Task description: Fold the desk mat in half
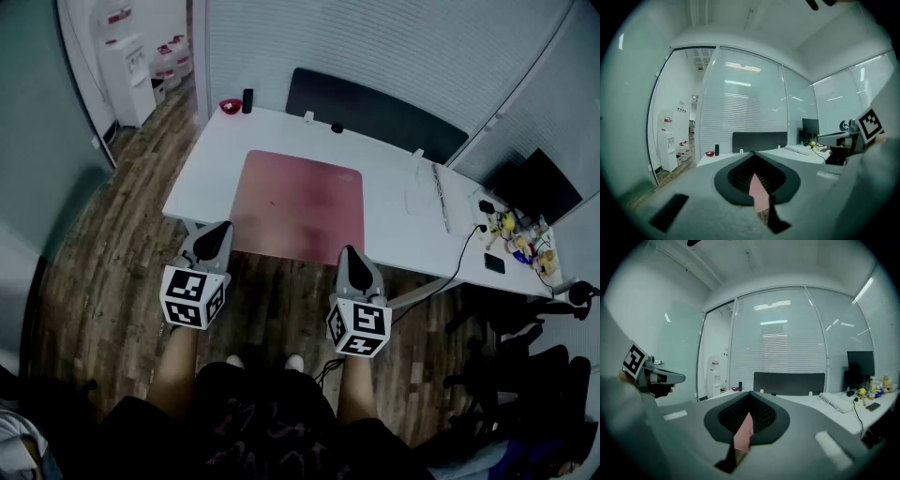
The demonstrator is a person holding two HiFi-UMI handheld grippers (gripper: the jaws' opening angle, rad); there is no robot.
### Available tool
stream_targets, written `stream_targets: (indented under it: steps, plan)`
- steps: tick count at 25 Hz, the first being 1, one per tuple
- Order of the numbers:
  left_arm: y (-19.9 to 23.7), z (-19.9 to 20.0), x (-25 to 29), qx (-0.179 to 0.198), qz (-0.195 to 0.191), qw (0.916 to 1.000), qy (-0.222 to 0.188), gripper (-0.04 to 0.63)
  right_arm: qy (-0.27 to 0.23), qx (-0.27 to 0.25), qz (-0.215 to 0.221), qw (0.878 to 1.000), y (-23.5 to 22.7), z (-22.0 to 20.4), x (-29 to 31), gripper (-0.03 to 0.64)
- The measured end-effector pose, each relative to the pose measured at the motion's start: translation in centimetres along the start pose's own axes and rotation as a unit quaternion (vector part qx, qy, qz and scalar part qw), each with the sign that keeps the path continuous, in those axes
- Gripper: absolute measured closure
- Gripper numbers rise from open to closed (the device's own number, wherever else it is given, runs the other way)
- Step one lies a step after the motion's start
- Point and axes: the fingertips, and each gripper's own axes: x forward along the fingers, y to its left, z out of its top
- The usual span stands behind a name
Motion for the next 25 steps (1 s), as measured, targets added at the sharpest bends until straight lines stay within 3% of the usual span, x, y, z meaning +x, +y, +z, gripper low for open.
stream_targets:
  steps: [25]
  plan:
    - [2.1,-1.8,-2.7,-0.015,-0.021,0.9996,0.010,0.597,-0.001,-0.009,-0.013,1.000,3.3,-0.2,-1.3,0.609]
